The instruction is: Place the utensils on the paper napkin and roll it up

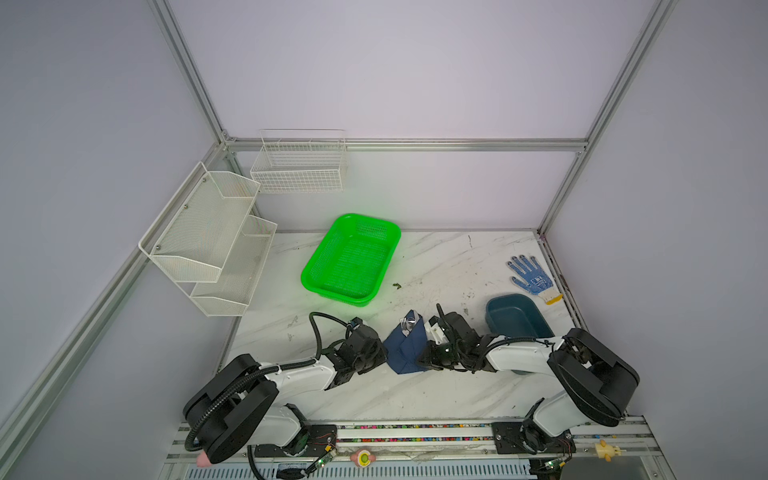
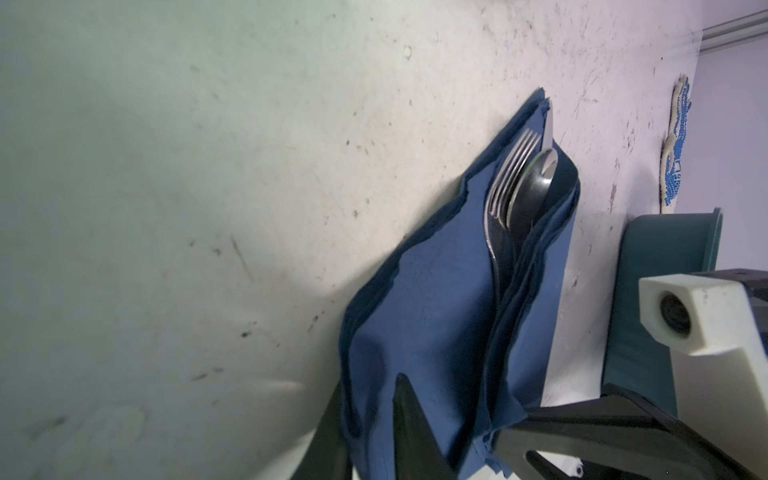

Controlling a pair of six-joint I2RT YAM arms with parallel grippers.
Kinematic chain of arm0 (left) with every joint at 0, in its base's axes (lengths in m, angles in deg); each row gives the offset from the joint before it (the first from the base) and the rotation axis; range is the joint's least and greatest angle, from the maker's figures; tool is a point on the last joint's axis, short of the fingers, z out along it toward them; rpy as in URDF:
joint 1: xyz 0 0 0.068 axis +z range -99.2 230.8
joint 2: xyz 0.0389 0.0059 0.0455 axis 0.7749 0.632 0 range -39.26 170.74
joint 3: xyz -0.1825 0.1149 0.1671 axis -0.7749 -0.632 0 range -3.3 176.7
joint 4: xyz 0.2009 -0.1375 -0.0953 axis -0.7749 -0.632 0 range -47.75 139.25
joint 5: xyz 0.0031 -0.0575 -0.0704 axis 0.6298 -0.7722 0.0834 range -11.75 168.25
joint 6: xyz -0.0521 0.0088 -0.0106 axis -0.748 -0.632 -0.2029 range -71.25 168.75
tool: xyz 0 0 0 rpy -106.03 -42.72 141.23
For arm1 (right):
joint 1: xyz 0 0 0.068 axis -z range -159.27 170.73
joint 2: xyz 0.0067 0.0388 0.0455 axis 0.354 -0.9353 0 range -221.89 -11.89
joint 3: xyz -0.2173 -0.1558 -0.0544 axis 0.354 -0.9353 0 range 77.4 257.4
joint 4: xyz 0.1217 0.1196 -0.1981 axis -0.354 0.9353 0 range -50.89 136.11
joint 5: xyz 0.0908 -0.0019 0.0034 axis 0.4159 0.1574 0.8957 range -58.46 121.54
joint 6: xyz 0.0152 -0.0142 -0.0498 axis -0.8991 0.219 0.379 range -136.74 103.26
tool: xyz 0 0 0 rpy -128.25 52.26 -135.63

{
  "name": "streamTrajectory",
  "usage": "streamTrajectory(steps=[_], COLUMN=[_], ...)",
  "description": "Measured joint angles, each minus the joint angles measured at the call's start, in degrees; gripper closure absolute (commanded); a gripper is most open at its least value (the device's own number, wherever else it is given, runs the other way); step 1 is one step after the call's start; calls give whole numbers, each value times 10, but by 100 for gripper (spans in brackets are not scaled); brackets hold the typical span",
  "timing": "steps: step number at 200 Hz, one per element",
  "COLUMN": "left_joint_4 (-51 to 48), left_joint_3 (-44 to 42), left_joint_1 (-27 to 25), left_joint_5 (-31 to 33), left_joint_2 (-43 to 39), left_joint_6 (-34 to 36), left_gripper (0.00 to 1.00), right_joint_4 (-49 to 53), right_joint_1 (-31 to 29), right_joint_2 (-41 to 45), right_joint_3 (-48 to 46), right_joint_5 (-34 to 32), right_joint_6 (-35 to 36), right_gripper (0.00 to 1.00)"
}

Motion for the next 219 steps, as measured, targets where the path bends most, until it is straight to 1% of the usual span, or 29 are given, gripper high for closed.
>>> streamTrajectory(steps=[25, 83, 159, 219], left_joint_4=[3, 4, 0, -25], left_joint_3=[0, 0, 5, 55], left_joint_1=[1, 1, -5, -29], left_joint_5=[-3, -15, -34, -31], left_joint_2=[-5, -38, -60, -60], left_joint_6=[2, 26, 67, 90], left_gripper=[94, 99, 100, 100], right_joint_4=[-9, -13, -16, -23], right_joint_1=[0, 0, 0, 0], right_joint_2=[0, -5, -8, -11], right_joint_3=[-4, -4, -4, -4], right_joint_5=[11, 12, 8, 8], right_joint_6=[0, 1, 0, 0], right_gripper=[89, 89, 90, 90])
